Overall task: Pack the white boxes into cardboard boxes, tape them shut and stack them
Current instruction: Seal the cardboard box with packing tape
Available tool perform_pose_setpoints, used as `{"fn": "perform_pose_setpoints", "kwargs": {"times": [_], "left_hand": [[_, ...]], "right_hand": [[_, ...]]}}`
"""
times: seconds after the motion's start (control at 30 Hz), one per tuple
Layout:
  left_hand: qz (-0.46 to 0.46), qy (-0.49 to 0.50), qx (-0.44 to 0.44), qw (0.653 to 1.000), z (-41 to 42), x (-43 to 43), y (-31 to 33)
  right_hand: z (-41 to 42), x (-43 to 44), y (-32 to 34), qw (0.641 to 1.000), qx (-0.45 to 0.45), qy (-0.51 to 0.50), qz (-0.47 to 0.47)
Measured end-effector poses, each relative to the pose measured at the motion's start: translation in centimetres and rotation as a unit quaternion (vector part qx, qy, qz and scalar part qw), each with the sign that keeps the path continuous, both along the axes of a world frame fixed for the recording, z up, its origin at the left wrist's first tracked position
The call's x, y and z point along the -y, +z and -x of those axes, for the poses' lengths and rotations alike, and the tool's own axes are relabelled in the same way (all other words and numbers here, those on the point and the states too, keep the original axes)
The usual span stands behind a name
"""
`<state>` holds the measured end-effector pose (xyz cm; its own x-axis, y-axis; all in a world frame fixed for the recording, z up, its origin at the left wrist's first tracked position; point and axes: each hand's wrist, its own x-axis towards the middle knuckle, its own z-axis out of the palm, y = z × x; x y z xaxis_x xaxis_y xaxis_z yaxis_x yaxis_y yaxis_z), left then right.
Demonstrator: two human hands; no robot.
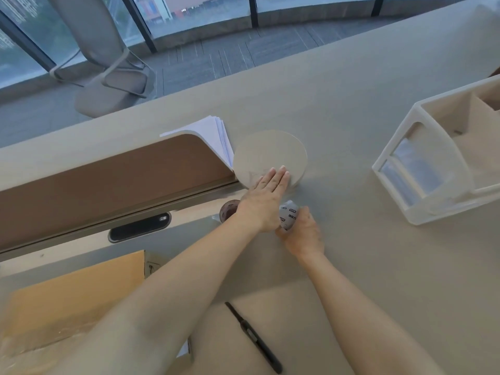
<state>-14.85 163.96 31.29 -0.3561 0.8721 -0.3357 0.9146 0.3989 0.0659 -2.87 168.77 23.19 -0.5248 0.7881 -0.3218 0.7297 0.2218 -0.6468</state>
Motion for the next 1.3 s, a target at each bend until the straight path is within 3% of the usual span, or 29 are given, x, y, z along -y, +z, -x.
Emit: {"fn": "perform_pose_setpoints", "kwargs": {"times": [0.17,0.37,0.57,0.77,0.83,0.93,1.1,1.3], "left_hand": [[-0.029,0.056,0.017,0.998,-1.7,3.4,0.8],[-0.114,0.131,0.096,0.98,-3.0,17.2,2.0],[-0.19,0.322,0.055,0.926,-2.8,33.9,2.6],[-0.204,0.48,-0.011,0.853,-0.3,46.3,3.0],[-0.186,0.521,-0.011,0.833,1.4,49.5,2.6],[-0.147,0.589,0.07,0.792,4.0,52.6,2.5],[-0.167,0.559,0.166,0.795,6.9,54.1,2.9],[-0.239,0.63,0.286,0.682,8.4,55.5,0.4]], "right_hand": [[-1.0,0.1,0.8,0.997,0.064,0.047,-0.001],[-3.3,4.8,4.8,0.992,0.103,0.065,-0.034],[0.8,16.6,11.0,0.978,0.007,0.209,0.021],[5.6,30.1,12.4,0.944,0.062,0.313,0.084],[6.6,32.7,11.3,0.961,0.079,0.26,0.047],[7.5,34.0,10.3,0.981,0.099,0.169,0.002],[8.8,34.0,10.1,0.983,0.128,0.129,-0.023],[8.9,34.2,9.0,0.984,0.123,0.106,-0.077]]}}
